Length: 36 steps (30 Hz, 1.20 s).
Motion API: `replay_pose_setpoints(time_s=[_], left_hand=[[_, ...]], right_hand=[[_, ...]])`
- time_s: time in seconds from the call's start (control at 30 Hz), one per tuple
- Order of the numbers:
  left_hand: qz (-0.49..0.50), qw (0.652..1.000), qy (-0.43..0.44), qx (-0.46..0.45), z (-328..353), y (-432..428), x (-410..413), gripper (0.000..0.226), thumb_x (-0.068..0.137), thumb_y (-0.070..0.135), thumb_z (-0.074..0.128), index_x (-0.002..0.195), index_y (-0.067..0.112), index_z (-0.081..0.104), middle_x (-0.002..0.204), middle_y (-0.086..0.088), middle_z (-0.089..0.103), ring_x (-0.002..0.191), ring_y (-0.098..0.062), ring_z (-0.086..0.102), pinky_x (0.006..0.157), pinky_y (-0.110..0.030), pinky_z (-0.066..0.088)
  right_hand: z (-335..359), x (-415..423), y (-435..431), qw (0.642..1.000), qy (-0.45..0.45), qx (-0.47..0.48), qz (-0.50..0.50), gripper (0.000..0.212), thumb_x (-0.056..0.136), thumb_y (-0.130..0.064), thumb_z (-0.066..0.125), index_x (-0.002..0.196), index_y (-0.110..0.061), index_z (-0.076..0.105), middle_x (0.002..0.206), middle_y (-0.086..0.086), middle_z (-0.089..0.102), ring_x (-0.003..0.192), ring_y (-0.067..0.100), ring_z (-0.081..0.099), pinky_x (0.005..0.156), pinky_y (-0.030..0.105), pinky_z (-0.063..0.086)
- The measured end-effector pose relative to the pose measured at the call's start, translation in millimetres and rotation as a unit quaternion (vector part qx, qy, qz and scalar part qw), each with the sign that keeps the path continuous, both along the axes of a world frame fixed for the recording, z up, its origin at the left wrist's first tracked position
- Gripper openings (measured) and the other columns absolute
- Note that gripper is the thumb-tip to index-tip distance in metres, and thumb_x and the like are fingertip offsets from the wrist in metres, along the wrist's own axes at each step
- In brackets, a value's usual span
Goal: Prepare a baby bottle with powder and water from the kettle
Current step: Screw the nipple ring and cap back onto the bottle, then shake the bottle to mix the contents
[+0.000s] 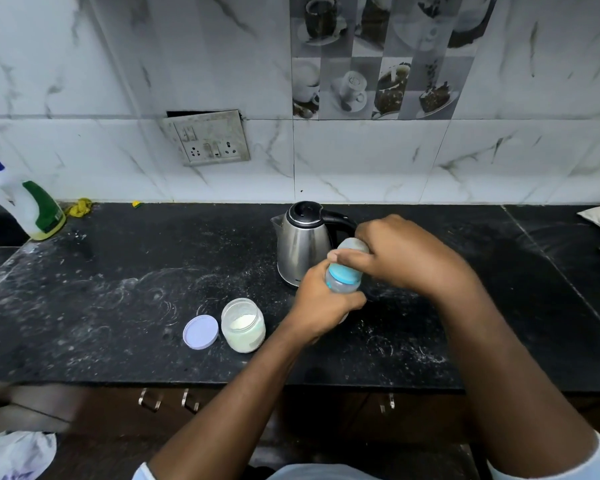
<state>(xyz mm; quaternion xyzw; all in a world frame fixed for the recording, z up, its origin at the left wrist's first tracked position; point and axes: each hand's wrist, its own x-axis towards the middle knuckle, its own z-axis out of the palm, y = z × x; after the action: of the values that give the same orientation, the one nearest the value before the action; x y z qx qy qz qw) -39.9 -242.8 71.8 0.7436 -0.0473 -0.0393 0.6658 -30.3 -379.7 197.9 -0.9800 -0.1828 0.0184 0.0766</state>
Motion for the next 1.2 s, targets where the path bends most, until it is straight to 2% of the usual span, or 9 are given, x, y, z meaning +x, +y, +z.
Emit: replay_pose_setpoints(time_s=[0.2, 0.33, 0.4, 0.53, 0.67, 0.77, 0.87, 1.0, 1.2], left_hand=[[-0.006, 0.999, -0.02, 0.043, 3, 7, 9, 0.021, 0.066, 0.008, 0.074, 0.084, 0.012, 0.063, 0.068, 0.004, 0.062, 0.063, -0.012, 0.058, 0.058, -0.034, 0.046], [-0.004, 0.999, -0.023, 0.033, 3, 9, 13, 0.034, 0.073, -0.008, 0.075, 0.087, 0.022, 0.063, 0.066, 0.01, 0.062, 0.059, -0.003, 0.056, 0.054, -0.02, 0.046], [-0.015, 0.999, -0.019, 0.03, 4, 8, 15, 0.04, 0.074, -0.012, 0.073, 0.083, 0.025, 0.063, 0.062, 0.012, 0.06, 0.056, -0.003, 0.053, 0.052, -0.019, 0.044], [-0.028, 0.999, -0.021, 0.031, 8, 4, 20, 0.026, 0.073, -0.007, 0.074, 0.082, 0.013, 0.06, 0.062, 0.009, 0.059, 0.058, -0.01, 0.055, 0.053, -0.026, 0.044], [-0.026, 1.0, -0.011, 0.002, -3, 0, 15, 0.022, 0.071, -0.002, 0.073, 0.09, 0.001, 0.063, 0.075, -0.011, 0.065, 0.069, -0.021, 0.06, 0.062, -0.038, 0.047], [-0.019, 1.0, 0.006, -0.021, -12, 1, 12, 0.032, 0.075, -0.008, 0.077, 0.104, 0.002, 0.067, 0.086, -0.006, 0.073, 0.078, -0.015, 0.066, 0.07, -0.033, 0.054], [-0.018, 0.999, 0.019, -0.03, -24, 2, 9, 0.048, 0.069, 0.004, 0.083, 0.113, 0.012, 0.063, 0.096, -0.001, 0.076, 0.085, -0.011, 0.069, 0.077, -0.032, 0.06], [0.017, 1.0, -0.001, 0.015, -45, 8, 5, 0.084, 0.061, 0.022, 0.091, 0.123, 0.045, 0.04, 0.128, -0.001, 0.067, 0.114, -0.016, 0.071, 0.1, -0.045, 0.058], [-0.028, 0.999, 0.045, -0.009, -66, 21, -8, 0.088, 0.065, 0.017, 0.098, 0.137, 0.029, 0.048, 0.131, -0.003, 0.067, 0.116, -0.014, 0.071, 0.097, -0.032, 0.059]], right_hand=[[-12, 4, -1, 0.998, -0.048, -0.039, -0.033, 0.088, 0.073, -0.097, 0.018, 0.078, -0.021, 0.062, 0.071, -0.002, 0.06, 0.07, 0.025, 0.057, 0.063, 0.037, 0.04], [-12, 12, -21, 0.985, 0.059, 0.14, 0.084, 0.049, 0.089, -0.066, 0.061, 0.127, -0.036, 0.061, 0.094, -0.02, 0.066, 0.076, 0.002, 0.058, 0.071, 0.029, 0.044], [-17, 17, -22, 0.981, 0.05, 0.161, 0.097, 0.032, 0.088, -0.052, 0.071, 0.112, -0.032, 0.061, 0.084, -0.014, 0.068, 0.071, 0.003, 0.058, 0.066, 0.033, 0.046], [-23, 14, -9, 0.991, -0.087, 0.105, -0.004, 0.052, 0.084, -0.076, 0.053, 0.08, -0.025, 0.043, 0.069, 0.0, 0.057, 0.067, 0.025, 0.055, 0.059, 0.036, 0.034], [-25, 4, 5, 0.991, -0.111, -0.016, -0.068, 0.073, 0.085, -0.09, 0.024, 0.08, -0.023, 0.052, 0.081, 0.009, 0.064, 0.079, 0.034, 0.061, 0.068, 0.038, 0.037], [-40, 0, -4, 0.994, -0.009, 0.105, -0.042, 0.078, 0.078, -0.096, 0.019, 0.094, -0.029, 0.058, 0.085, -0.005, 0.061, 0.079, 0.023, 0.059, 0.07, 0.039, 0.044], [-70, -4, -16, 0.938, 0.128, 0.321, -0.002, 0.051, 0.092, -0.061, 0.062, 0.138, -0.042, 0.049, 0.113, -0.015, 0.066, 0.101, 0.012, 0.067, 0.094, 0.036, 0.055], [-111, -18, -12, 0.833, 0.184, 0.521, 0.011, 0.074, 0.095, -0.011, 0.072, 0.149, -0.049, 0.038, 0.14, -0.008, 0.062, 0.122, 0.015, 0.066, 0.106, 0.037, 0.053], [-133, -25, -7, 0.833, 0.125, 0.539, -0.008, 0.076, 0.096, -0.003, 0.069, 0.147, -0.052, 0.041, 0.132, -0.006, 0.066, 0.116, 0.019, 0.069, 0.097, 0.048, 0.059]])
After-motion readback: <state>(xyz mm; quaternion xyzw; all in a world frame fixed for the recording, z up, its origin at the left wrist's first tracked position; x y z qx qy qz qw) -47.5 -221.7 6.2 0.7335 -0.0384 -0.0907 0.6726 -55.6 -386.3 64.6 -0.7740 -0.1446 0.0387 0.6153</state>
